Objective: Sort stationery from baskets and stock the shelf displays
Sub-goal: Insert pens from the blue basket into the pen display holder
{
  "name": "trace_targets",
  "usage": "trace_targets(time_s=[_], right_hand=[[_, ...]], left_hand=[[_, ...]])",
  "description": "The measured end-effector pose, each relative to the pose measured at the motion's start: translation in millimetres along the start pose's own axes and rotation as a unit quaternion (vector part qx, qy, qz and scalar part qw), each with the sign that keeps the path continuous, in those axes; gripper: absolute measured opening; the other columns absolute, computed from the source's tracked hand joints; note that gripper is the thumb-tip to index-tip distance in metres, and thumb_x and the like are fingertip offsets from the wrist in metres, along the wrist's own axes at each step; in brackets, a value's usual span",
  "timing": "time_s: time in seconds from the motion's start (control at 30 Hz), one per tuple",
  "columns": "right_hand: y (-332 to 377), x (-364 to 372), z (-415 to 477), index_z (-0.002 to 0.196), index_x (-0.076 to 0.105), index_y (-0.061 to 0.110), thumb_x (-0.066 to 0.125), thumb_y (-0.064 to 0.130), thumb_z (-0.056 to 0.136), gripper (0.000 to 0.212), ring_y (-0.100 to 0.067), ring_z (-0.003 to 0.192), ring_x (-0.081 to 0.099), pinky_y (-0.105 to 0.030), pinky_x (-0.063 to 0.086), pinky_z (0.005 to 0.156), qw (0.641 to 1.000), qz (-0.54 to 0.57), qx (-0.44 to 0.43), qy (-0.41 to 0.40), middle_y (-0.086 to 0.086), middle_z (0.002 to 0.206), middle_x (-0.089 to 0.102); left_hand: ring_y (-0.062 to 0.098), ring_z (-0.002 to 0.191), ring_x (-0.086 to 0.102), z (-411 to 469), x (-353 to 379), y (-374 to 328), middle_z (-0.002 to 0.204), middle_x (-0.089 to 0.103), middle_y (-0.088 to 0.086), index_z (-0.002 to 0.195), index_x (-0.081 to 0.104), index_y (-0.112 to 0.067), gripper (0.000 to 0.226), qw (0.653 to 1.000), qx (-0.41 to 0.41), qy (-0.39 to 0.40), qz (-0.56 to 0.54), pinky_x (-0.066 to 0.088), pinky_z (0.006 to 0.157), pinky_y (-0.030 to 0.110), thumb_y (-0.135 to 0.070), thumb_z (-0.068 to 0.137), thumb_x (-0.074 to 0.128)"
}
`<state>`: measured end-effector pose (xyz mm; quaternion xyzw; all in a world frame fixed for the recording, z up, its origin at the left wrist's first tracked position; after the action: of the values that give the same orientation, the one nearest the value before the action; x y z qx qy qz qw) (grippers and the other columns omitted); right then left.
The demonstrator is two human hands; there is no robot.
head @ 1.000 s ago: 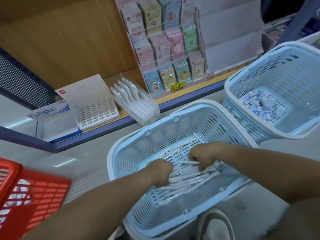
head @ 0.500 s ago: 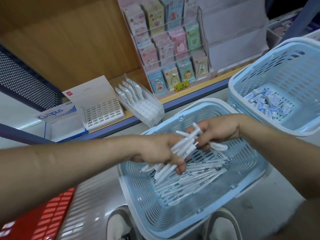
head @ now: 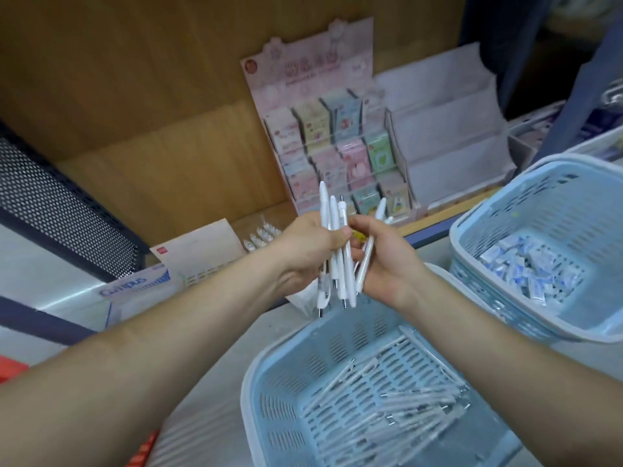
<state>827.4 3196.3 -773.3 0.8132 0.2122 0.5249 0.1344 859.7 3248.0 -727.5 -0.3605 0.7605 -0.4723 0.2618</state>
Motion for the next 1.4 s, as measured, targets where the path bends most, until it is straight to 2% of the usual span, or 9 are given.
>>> trace_targets(time_s=[0.13, 0.3, 0.5, 0.7, 0.8, 0.9, 0.97, 1.17, 1.4], right_hand=[[-14, 9, 11, 0.124, 0.064, 0.010, 0.043, 0.045, 0.101, 0.047, -0.029, 0.103, 0.068, -0.044, 0.054, 0.088, 1.000, -0.018, 0.023, -0.002, -0.017, 0.114, 0.069], [-22, 14, 27, 0.125, 0.061, 0.011, 0.042, 0.052, 0.098, 0.053, -0.030, 0.099, 0.070, -0.043, 0.058, 0.073, 0.999, -0.008, 0.031, -0.004, -0.018, 0.113, 0.070], [-18, 13, 42, 0.131, 0.056, 0.006, 0.046, 0.050, 0.097, 0.057, -0.034, 0.113, 0.064, -0.051, 0.045, 0.104, 0.999, -0.006, 0.033, 0.006, -0.023, 0.124, 0.063], [-13, 12, 55, 0.124, 0.062, 0.006, 0.054, 0.040, 0.097, 0.044, -0.030, 0.106, 0.068, -0.047, 0.051, 0.096, 0.998, -0.058, 0.009, -0.022, -0.019, 0.115, 0.068], [-7, 11, 59, 0.112, 0.068, 0.007, 0.054, 0.030, 0.099, 0.031, -0.029, 0.096, 0.070, -0.044, 0.056, 0.088, 0.990, -0.134, -0.013, -0.037, -0.019, 0.104, 0.071], [-2, 8, 63, 0.098, 0.068, 0.004, 0.057, 0.022, 0.097, 0.021, -0.027, 0.072, 0.068, -0.036, 0.056, 0.065, 0.980, -0.188, -0.032, -0.055, -0.018, 0.084, 0.068], [9, 3, 66, 0.088, 0.062, 0.004, 0.058, 0.020, 0.097, 0.018, -0.021, 0.058, 0.059, -0.033, 0.050, 0.059, 0.974, -0.210, -0.049, -0.073, -0.011, 0.069, 0.059], [24, 6, 72, 0.099, 0.061, 0.004, 0.062, 0.020, 0.094, 0.017, -0.031, 0.075, 0.072, -0.038, 0.052, 0.067, 0.947, -0.320, 0.001, -0.025, -0.017, 0.086, 0.070], [35, 2, 92, 0.092, 0.064, -0.001, 0.064, 0.009, 0.091, 0.010, -0.016, 0.056, 0.059, -0.020, 0.049, 0.049, 0.969, -0.236, -0.048, -0.048, -0.019, 0.080, 0.071]], left_hand=[[0.029, 0.083, 0.066, 15, -17, -8, 0.086, 0.067, 0.011, 0.093, 0.063, -0.014, 0.012, 0.991, 0.035, -0.066, 0.113, 0.055, 0.085, 0.046, -0.015, 0.099, 0.053], [0.030, 0.099, 0.063, 26, -27, -19, 0.102, 0.068, 0.012, 0.104, 0.063, -0.012, 0.024, 0.929, 0.128, -0.090, 0.335, 0.050, 0.089, 0.041, -0.026, 0.102, 0.044], [0.021, 0.108, 0.033, 30, -44, -21, 0.115, 0.041, -0.004, 0.120, 0.053, -0.037, 0.037, 0.795, 0.118, -0.176, 0.568, 0.028, 0.087, 0.040, -0.053, 0.099, 0.027], [0.024, 0.110, 0.033, 36, -51, -4, 0.113, 0.042, 0.003, 0.129, 0.041, -0.034, 0.037, 0.850, 0.088, -0.166, 0.491, 0.031, 0.094, 0.043, -0.049, 0.100, 0.025], [0.022, 0.113, 0.045, 47, -58, 12, 0.111, 0.053, 0.006, 0.128, 0.043, -0.033, 0.036, 0.919, 0.095, -0.099, 0.369, 0.039, 0.096, 0.040, -0.050, 0.099, 0.029], [-0.003, 0.069, 0.058, 46, -66, 19, 0.087, 0.063, -0.005, 0.121, 0.057, -0.021, 0.031, 0.968, 0.103, -0.078, 0.216, 0.051, 0.064, 0.025, -0.040, 0.101, 0.041], [0.004, 0.045, 0.047, 46, -82, 26, 0.071, 0.059, 0.003, 0.104, 0.065, -0.008, 0.032, 0.984, 0.064, -0.121, 0.114, 0.043, 0.044, 0.023, -0.034, 0.102, 0.045], [0.011, 0.048, 0.057, 56, -130, 3, 0.064, 0.066, 0.007, 0.085, 0.063, -0.003, 0.021, 0.945, 0.053, -0.216, -0.238, 0.054, 0.048, 0.020, -0.020, 0.096, 0.058], [0.014, 0.062, 0.065, 62, -137, 20, 0.079, 0.073, 0.012, 0.087, 0.067, 0.000, 0.003, 0.946, 0.066, -0.184, -0.257, 0.058, 0.061, 0.020, -0.003, 0.087, 0.066]])
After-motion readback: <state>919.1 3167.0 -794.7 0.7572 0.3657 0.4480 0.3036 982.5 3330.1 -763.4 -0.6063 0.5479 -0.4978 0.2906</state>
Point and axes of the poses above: each hand's wrist, its own z-axis towards the middle knuckle, its own x-axis out of the palm, y = z × x, the point moved 9 cm from there along z, towards the middle knuckle
